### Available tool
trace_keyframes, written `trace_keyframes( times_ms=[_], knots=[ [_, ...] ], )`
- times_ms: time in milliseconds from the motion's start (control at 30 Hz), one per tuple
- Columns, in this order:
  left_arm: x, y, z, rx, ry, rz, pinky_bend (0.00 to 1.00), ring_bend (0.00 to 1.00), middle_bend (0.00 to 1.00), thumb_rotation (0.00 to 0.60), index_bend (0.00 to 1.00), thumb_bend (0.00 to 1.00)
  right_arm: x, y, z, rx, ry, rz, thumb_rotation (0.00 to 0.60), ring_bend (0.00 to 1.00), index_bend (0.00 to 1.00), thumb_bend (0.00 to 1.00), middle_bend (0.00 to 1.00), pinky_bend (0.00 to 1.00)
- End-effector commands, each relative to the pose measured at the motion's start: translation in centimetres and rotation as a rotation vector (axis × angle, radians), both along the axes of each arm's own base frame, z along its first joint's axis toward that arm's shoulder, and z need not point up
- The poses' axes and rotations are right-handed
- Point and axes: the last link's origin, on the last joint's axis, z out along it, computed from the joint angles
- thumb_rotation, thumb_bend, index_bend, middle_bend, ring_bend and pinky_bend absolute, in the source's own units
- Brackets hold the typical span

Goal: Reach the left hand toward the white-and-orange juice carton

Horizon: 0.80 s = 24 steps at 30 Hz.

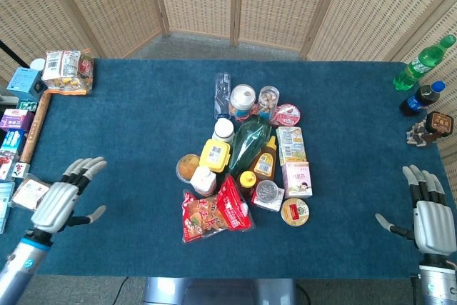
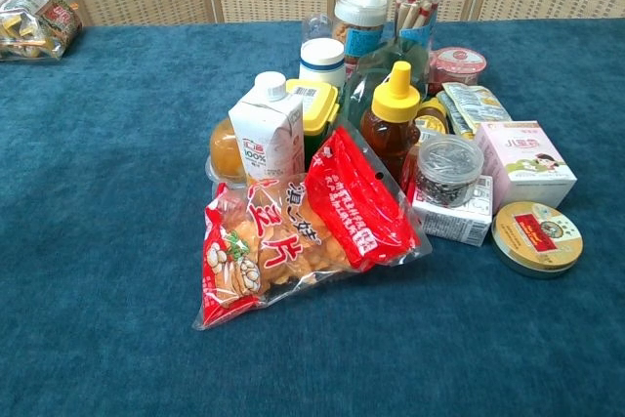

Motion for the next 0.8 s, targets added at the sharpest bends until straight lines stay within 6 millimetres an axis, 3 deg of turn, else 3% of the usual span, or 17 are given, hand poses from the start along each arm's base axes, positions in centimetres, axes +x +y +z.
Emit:
trace_keyframes(
  times_ms=[33, 500, 800],
  knots=[
    [2.2, 1.9, -1.7, -0.104, -0.098, -0.025, 0.0, 0.0, 0.0, 0.6, 0.06, 0.34, -0.1, 0.1, 0.1, -0.003, 0.0, -0.007, 0.527, 0.0, 0.0, 0.0, 0.0, 0.0],
    [9.4, 6.4, -7.4, -0.366, -0.345, -0.064, 0.0, 0.0, 0.0, 0.6, 0.05, 0.33, -1.3, 1.7, 1.4, -0.043, -0.001, -0.049, 0.528, 0.0, 0.0, 0.0, 0.0, 0.0],
    [10.9, 8.2, -11.0, -0.428, -0.392, -0.034, 0.0, 0.0, 0.0, 0.6, 0.05, 0.33, -1.9, 2.5, 2.3, -0.069, -0.001, -0.075, 0.529, 0.0, 0.0, 0.0, 0.0, 0.0]
  ],
)
